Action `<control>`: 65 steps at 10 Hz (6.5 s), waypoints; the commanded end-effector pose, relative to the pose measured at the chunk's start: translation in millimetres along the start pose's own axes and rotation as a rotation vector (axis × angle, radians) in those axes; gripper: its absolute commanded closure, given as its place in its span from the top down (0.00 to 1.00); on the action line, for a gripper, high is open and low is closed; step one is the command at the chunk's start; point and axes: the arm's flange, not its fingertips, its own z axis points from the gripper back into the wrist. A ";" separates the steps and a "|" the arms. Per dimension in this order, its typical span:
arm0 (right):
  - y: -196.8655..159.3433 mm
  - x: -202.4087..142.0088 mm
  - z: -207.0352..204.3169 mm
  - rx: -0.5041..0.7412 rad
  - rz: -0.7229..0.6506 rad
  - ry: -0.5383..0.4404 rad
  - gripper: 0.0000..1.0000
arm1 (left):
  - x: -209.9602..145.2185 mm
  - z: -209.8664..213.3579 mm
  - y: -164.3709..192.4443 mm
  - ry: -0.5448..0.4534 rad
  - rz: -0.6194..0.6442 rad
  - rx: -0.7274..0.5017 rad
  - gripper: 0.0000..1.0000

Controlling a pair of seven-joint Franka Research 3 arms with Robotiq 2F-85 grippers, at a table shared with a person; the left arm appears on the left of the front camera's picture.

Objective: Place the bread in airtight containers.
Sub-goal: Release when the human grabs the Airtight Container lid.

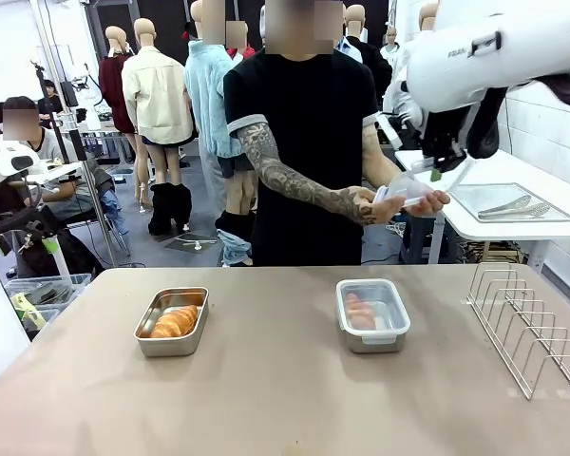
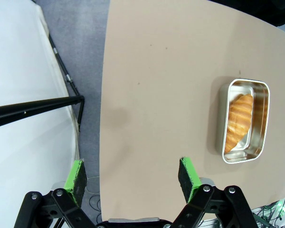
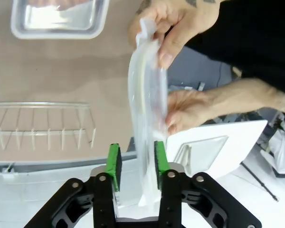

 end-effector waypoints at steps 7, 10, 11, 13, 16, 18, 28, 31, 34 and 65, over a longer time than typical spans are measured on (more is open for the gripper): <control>78.5 -136.4 17.9 0.371 -0.226 -0.250 1.00 | -1.6 -0.1 -0.3 -0.015 0.019 0.005 1.00; 89.2 -152.8 -9.2 0.390 -0.295 -0.277 1.00 | -1.6 -0.1 -0.3 -0.015 0.019 0.005 1.00; 86.8 -154.8 -22.8 0.369 -0.294 -0.260 1.00 | -1.6 -0.1 -0.3 -0.015 0.019 0.005 1.00; 95.5 -154.1 -14.7 0.406 -0.293 -0.259 1.00 | -1.6 -0.1 -0.3 -0.015 0.019 0.005 1.00; 95.5 -154.1 -14.7 0.406 -0.293 -0.259 1.00 | -1.6 -0.1 -0.3 -0.015 0.019 0.005 1.00; 95.5 -154.1 -14.7 0.406 -0.293 -0.259 1.00 | -1.6 -0.1 -0.3 -0.015 0.019 0.005 1.00; 95.5 -154.1 -14.7 0.406 -0.293 -0.259 1.00 | -1.6 -0.1 -0.3 -0.015 0.019 0.005 1.00; 95.5 -154.1 -14.7 0.406 -0.293 -0.259 1.00 | -1.6 -0.1 -0.3 -0.015 0.019 0.005 1.00; 95.5 -154.1 -14.7 0.406 -0.293 -0.259 1.00 | -1.6 -0.1 -0.3 -0.015 0.019 0.005 1.00; 95.5 -154.1 -14.7 0.406 -0.293 -0.259 1.00 | -1.6 -0.1 -0.3 -0.015 0.019 0.005 1.00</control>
